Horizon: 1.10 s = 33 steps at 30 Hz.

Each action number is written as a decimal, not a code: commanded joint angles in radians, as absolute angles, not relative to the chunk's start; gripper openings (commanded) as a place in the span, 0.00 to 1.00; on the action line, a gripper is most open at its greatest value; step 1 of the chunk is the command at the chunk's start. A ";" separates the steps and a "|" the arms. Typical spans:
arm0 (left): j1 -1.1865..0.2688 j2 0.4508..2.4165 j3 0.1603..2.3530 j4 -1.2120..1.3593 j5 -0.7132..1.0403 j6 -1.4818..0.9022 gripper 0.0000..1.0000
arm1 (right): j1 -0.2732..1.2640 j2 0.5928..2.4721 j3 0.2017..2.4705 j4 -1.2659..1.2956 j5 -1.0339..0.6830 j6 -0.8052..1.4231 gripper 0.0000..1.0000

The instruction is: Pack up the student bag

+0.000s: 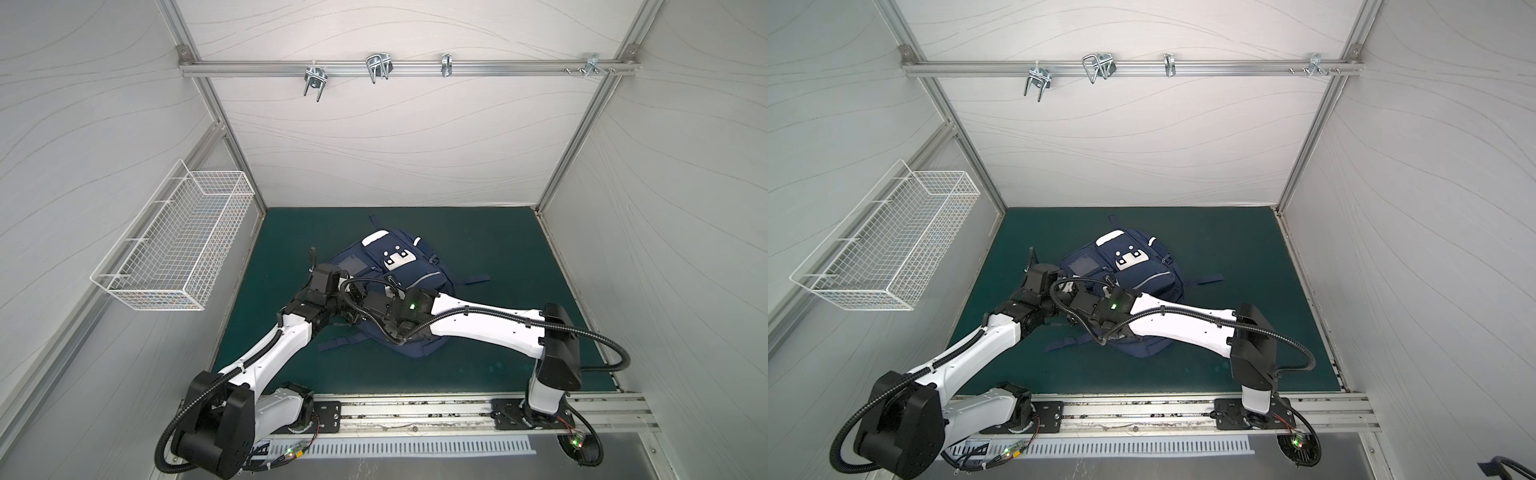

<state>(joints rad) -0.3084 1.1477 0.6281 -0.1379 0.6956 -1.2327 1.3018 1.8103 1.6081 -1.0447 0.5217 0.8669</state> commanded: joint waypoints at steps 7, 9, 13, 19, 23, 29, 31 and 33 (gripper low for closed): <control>-0.311 1.149 0.680 -0.026 0.747 -1.217 0.00 | 1.288 1.865 1.675 -1.101 0.556 0.891 0.62; -0.311 1.146 0.681 -0.022 0.748 -1.218 0.00 | 1.281 1.875 1.673 -1.094 0.551 0.893 0.65; -0.311 1.144 0.685 -0.015 0.747 -1.222 0.00 | 1.256 1.893 1.656 -1.073 0.526 0.897 0.62; -0.313 1.146 0.671 -0.020 0.749 -1.215 0.00 | 1.249 1.900 1.651 -1.033 0.507 0.865 0.60; -0.313 1.149 0.660 -0.013 0.749 -1.218 0.00 | 1.246 1.910 1.661 -1.013 0.487 0.851 0.62; -0.313 1.156 0.661 -0.008 0.753 -1.219 0.00 | 1.243 1.922 1.649 -0.983 0.464 0.849 0.68; -0.313 1.159 0.662 -0.008 0.756 -1.217 0.00 | 1.237 1.933 1.651 -1.001 0.467 0.862 0.66; -0.313 1.163 0.667 -0.014 0.758 -1.211 0.00 | 1.228 1.933 1.647 -1.026 0.480 0.877 0.59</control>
<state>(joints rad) -0.3084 1.1664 0.6277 -0.1364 0.6971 -1.2259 1.2495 1.9038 1.6554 -1.0294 0.4610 0.8585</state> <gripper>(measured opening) 0.063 0.608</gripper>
